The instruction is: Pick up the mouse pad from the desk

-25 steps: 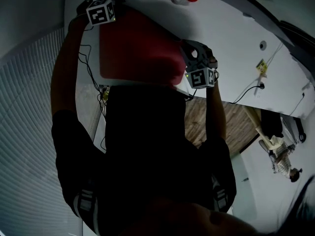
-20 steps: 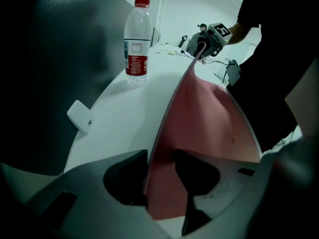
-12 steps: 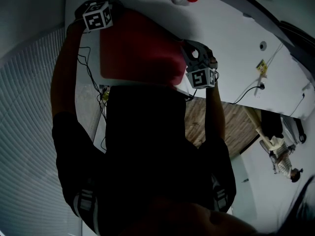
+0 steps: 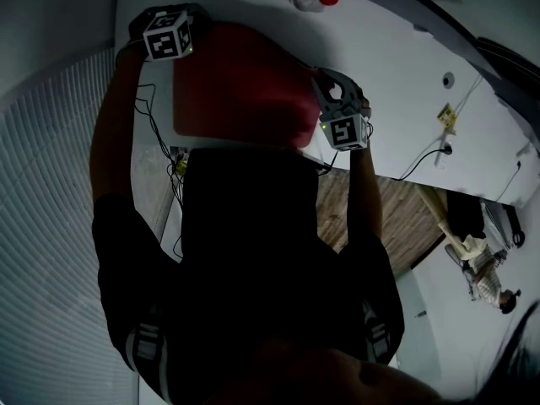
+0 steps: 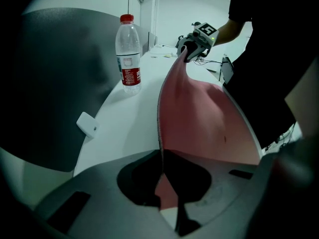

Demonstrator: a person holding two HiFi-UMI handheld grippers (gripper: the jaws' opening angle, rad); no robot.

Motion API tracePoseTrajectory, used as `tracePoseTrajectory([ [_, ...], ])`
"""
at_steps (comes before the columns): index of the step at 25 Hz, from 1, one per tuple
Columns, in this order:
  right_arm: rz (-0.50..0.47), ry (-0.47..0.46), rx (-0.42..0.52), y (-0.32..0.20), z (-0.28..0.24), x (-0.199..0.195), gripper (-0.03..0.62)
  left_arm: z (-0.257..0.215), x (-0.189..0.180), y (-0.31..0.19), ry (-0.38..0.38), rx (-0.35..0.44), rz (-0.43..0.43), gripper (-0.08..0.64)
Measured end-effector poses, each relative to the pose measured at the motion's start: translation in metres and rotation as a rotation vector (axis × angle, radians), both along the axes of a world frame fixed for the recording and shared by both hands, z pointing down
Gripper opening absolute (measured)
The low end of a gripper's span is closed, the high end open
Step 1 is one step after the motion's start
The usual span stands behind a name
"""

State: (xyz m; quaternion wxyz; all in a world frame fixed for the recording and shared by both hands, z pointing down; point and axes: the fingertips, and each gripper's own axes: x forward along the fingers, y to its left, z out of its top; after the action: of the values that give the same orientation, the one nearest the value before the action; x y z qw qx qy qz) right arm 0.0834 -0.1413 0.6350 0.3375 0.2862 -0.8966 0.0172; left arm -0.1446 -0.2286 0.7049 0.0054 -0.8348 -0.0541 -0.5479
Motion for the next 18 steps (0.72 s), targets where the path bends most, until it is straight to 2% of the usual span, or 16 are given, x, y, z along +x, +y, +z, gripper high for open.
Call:
tracePoseTrajectory([
  [3, 0.031, -0.019, 0.000, -0.001, 0.000, 0.002, 0.037, -0.006, -0.002, 0.005, -0.001, -0.024, -0.006, 0.018],
  [6, 0.076, -0.083, 0.003, -0.004, -0.007, 0.001, 0.037, -0.017, -0.003, 0.010, 0.010, -0.036, -0.016, 0.017],
  [18, 0.153, -0.120, 0.009, 0.003, -0.017, 0.007, 0.037, -0.052, -0.006, 0.037, -0.006, -0.006, 0.005, 0.017],
])
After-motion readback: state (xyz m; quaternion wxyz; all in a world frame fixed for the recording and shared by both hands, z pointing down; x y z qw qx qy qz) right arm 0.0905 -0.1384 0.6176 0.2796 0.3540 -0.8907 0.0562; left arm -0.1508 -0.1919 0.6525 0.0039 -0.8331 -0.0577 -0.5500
